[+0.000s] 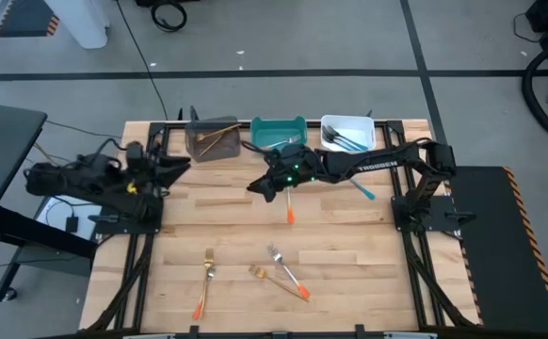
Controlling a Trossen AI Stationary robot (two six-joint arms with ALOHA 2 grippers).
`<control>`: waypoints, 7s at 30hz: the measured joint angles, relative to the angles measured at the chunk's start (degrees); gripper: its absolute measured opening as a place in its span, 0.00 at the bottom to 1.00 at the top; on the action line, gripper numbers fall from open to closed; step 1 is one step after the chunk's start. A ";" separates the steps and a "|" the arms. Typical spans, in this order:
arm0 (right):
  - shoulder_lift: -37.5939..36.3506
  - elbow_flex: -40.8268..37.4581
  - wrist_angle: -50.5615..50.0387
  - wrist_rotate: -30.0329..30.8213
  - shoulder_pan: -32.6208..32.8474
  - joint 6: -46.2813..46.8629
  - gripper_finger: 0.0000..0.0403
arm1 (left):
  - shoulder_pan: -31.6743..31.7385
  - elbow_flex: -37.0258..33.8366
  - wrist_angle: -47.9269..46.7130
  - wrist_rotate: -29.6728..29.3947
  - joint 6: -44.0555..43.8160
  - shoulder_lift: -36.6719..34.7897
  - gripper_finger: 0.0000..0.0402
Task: Sort silverware by color (type)
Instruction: Put the orange fork into the blue bin, then put the gold fork into the black bin
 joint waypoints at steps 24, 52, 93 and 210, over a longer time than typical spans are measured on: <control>6.84 0.00 -22.41 12.20 -4.12 10.53 0.30 | 0.02 0.02 -13.31 0.01 -6.85 0.96 0.26; 12.27 0.05 -34.31 14.26 -4.75 14.78 0.30 | 0.13 0.02 -8.60 -0.05 -5.86 3.08 0.26; -10.91 -0.09 -10.19 25.85 -11.06 -19.62 0.03 | 2.33 -0.02 -1.10 -8.14 -3.07 4.98 0.26; -10.21 19.91 -63.99 19.49 -9.38 -34.84 0.19 | 24.53 0.02 -33.51 28.19 -4.17 8.74 0.19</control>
